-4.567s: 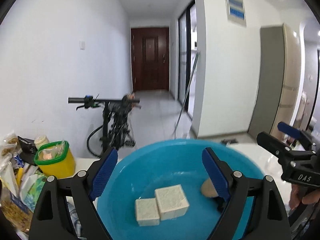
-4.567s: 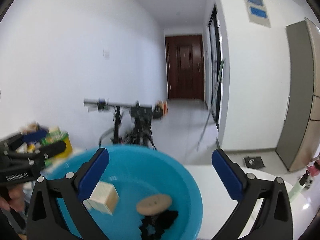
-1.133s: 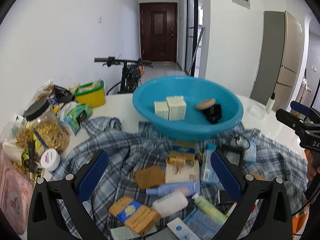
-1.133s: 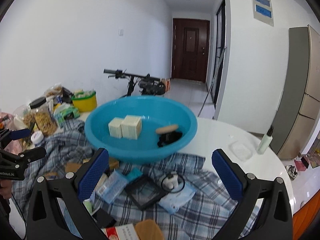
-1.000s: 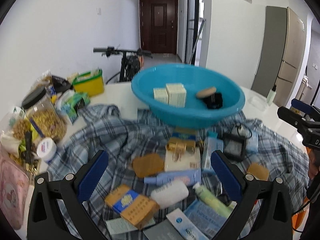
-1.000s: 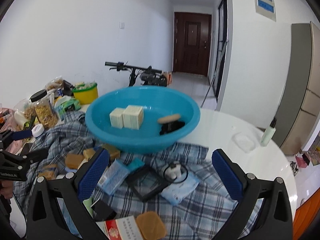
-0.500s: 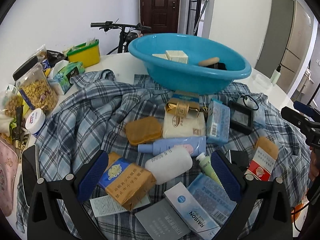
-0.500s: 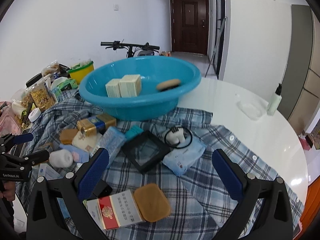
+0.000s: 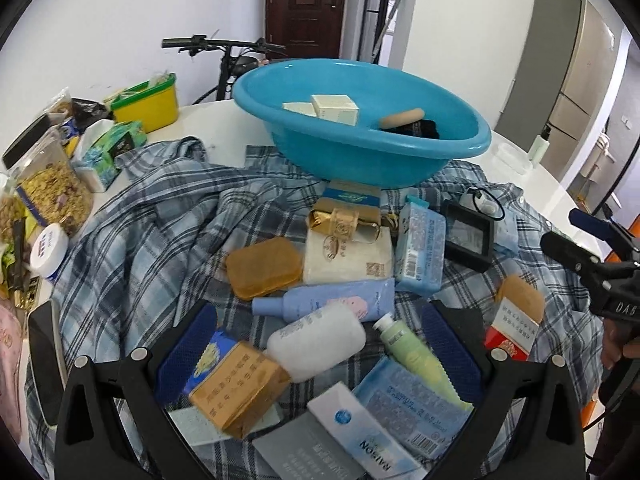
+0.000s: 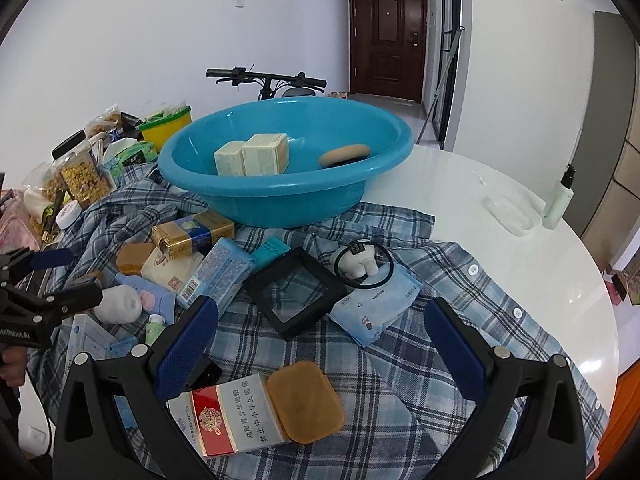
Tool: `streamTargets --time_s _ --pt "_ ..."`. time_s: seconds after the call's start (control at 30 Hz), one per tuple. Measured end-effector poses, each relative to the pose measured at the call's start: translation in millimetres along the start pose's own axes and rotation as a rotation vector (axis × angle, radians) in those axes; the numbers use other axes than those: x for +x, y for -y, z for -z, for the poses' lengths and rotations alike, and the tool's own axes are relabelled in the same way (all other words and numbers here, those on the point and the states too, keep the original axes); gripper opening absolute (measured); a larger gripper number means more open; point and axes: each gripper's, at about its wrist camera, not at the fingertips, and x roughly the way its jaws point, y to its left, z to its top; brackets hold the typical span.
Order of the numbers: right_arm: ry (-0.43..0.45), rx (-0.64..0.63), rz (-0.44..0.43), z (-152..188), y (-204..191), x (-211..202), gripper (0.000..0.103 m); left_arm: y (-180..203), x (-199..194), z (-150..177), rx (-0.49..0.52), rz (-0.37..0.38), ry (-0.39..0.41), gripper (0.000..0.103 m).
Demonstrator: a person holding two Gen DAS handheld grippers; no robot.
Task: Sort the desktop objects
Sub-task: 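Move both open tools back over the items on the plaid shirt, then lower the left tool onto the gold-and-blue cigarette box and close it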
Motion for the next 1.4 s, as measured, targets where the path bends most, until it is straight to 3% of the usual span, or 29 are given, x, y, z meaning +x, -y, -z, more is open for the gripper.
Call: streamTargets --time_s 0.33,0.53,0.83,1.4 --pt "-0.017 0.005 -0.003 -0.4 3.3 6.3 0.103 12.0 33.4 -27.9 0.076 0.089 -0.060 0.103" --pt "-0.028 0.012 -0.010 -1.5 7.3 12.6 0.103 11.3 56.7 -41.5 0.081 0.085 -0.095 0.095" --pt "-0.054 0.004 -0.028 -3.8 5.9 27.7 0.103 15.0 84.9 -55.9 0.095 0.127 -0.163 0.073" --pt "-0.089 0.039 -0.054 1.4 11.0 41.3 0.103 3.2 113.0 -65.8 0.105 0.063 -0.216 0.076"
